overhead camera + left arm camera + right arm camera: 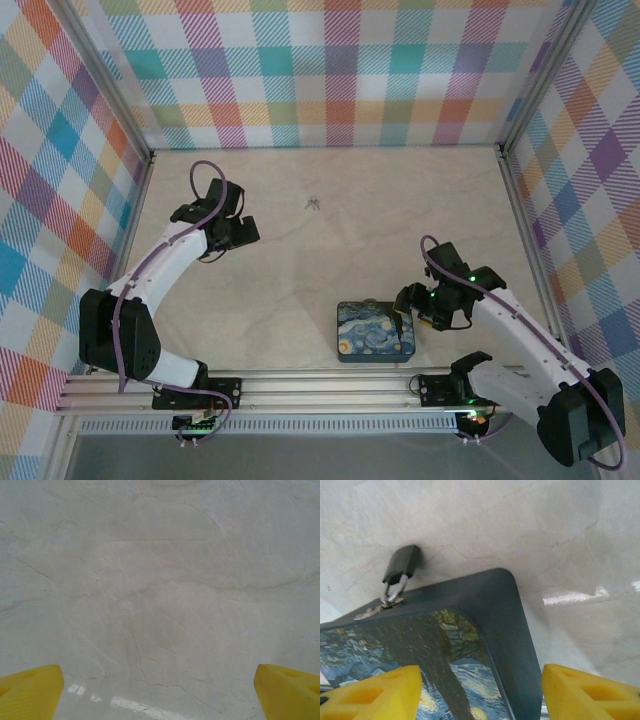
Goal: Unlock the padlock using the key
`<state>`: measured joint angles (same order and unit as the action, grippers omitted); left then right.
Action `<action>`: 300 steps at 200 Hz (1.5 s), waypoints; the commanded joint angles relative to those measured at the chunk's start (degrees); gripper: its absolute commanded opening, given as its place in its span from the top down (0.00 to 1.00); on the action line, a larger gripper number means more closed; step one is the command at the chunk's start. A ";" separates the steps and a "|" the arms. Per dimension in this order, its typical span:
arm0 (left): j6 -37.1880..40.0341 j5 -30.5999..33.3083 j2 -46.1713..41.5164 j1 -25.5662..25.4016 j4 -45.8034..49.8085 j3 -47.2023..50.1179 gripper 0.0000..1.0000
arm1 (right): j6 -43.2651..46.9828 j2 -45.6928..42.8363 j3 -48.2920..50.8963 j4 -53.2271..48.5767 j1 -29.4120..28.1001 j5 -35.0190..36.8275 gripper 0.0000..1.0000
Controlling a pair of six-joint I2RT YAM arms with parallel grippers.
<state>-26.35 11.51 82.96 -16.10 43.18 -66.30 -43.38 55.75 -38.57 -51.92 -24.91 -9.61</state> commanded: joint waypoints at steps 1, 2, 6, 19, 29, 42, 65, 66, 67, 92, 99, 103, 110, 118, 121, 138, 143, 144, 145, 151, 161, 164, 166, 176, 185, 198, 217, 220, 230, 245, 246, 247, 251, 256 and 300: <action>-0.02 -0.29 -0.65 -0.60 0.20 -1.23 0.02 | -3.08 0.07 2.18 0.64 -1.69 0.44 0.40; -0.02 -0.23 -0.63 -0.60 0.22 -1.26 0.02 | -3.14 0.15 2.22 0.75 -1.75 0.45 0.41; -0.02 -0.22 -0.56 -0.60 0.28 -1.45 0.03 | -3.41 0.46 2.60 1.26 -1.85 0.55 0.41; 0.11 -0.22 -0.20 -0.69 0.77 -2.25 0.03 | -3.96 1.81 3.52 3.30 -2.16 0.99 0.44; 0.40 -0.34 -0.14 -0.87 1.32 -2.91 0.03 | -4.57 2.81 3.82 5.27 -2.30 1.76 0.46; 0.99 -0.34 -0.29 -1.29 1.79 -3.15 0.03 | -5.50 4.15 3.73 7.92 -2.35 3.07 0.49; 1.38 -1.43 -0.82 -2.55 2.23 -2.74 0.03 | -5.76 8.33 1.33 13.90 -2.33 6.32 0.55; 1.34 -1.50 -0.80 -2.63 2.20 -2.72 0.03 | -5.76 8.59 1.18 14.14 -2.33 6.51 0.55; 1.36 -1.58 -0.88 -2.71 2.19 -2.70 0.03 | -5.76 8.86 1.02 14.40 -2.34 6.74 0.55; 1.37 -2.69 -0.95 -5.30 2.41 -2.86 0.04 | -2.88 18.02 -4.98 20.67 -2.25 9.35 0.54; 1.38 -2.85 -0.79 -5.95 2.60 -3.08 0.04 | -1.21 20.96 -7.40 21.72 -2.17 9.65 0.54; 1.43 -2.83 -0.76 -6.31 2.76 -3.28 0.04 | -0.17 22.72 -8.81 22.43 -2.16 9.76 0.54; 1.48 -2.84 -0.63 -6.87 2.96 -3.61 0.04 | 1.50 25.77 -11.10 23.80 -2.00 9.87 0.53; 1.56 -2.97 -0.40 -7.47 3.05 -3.92 0.04 | 3.34 28.87 -13.74 25.08 -1.55 9.76 0.52; 1.64 -3.13 -0.43 -7.65 3.04 -4.06 0.04 | 4.09 30.22 -14.71 25.58 -1.36 9.58 0.51; 2.02 -4.45 -0.01 -8.88 2.92 -4.61 0.04 | 7.79 35.83 -20.32 28.20 -0.11 8.10 0.50; 2.23 -5.02 0.08 -9.22 2.80 -4.75 0.04 | 8.99 37.06 -22.08 28.74 0.22 7.46 0.49; 2.29 -5.14 0.13 -9.26 2.84 -4.78 0.04 | 9.26 37.33 -22.47 28.82 0.26 7.30 0.49; 2.32 -5.29 0.20 -9.33 2.81 -4.79 0.04 | 9.49 37.55 -22.67 28.81 0.36 7.14 0.49; 2.74 -6.31 0.42 -9.60 2.58 -4.92 0.05 | 10.93 38.73 -25.25 28.59 0.83 6.02 0.47; 3.39 -8.47 1.18 -9.82 2.17 -5.00 0.06 | 13.26 39.66 -28.87 27.40 1.18 4.27 0.43; 3.53 -9.22 1.35 -9.91 2.01 -5.01 0.07 | 14.10 39.77 -30.12 26.43 1.20 4.02 0.41; 3.66 -9.70 1.58 -9.91 1.96 -5.05 0.07 | 14.63 39.79 -30.68 25.84 1.23 3.86 0.40; 4.07 -11.90 2.38 -10.01 1.63 -5.15 0.07 | 16.73 38.82 -33.52 23.17 1.21 3.19 0.35; 4.65 -14.13 3.14 -10.01 1.11 -5.19 0.07 | 17.86 36.88 -34.35 21.44 1.18 2.56 0.31; 5.90 -17.63 4.17 -10.01 -0.26 -5.22 0.08 | 18.13 33.43 -33.32 18.87 1.18 1.41 0.26; 7.33 -22.00 5.55 -10.01 -3.26 -5.59 0.09 | 14.94 28.24 -28.17 16.15 1.18 -1.55 0.22; 7.43 -22.72 5.85 -10.01 -4.04 -5.69 0.09 | 14.16 27.36 -26.91 16.21 1.18 -2.20 0.22; 7.71 -26.57 7.07 -10.01 -6.90 -5.90 0.09 | 10.59 24.40 -22.45 16.83 1.16 -4.46 0.21; 6.91 -31.96 9.55 -10.34 -12.95 -6.21 0.11 | 4.80 19.82 -15.16 20.69 1.17 -7.35 0.17; 6.83 -32.19 9.70 -10.44 -13.39 -6.21 0.11 | 4.40 19.57 -14.67 20.97 1.22 -7.53 0.17; 6.75 -32.44 9.87 -10.49 -13.82 -6.16 0.11 | 4.20 19.44 -14.20 21.24 1.15 -7.71 0.17; 6.57 -33.00 10.40 -10.76 -15.49 -6.25 0.11 | 2.94 18.31 -12.57 22.57 1.08 -8.49 0.17; 6.57 -33.47 11.34 -11.11 -17.39 -6.26 0.11 | 1.58 17.31 -10.62 24.22 1.08 -9.61 0.17; 6.43 -36.16 22.66 -13.49 -24.24 -11.42 0.12 | -0.27 18.55 -6.43 31.76 0.63 -15.05 0.17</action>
<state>-20.25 -20.45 101.30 -27.94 25.23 -74.50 -41.17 72.82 -43.97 -26.37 -23.88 -19.77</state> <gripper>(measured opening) 0.880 0.829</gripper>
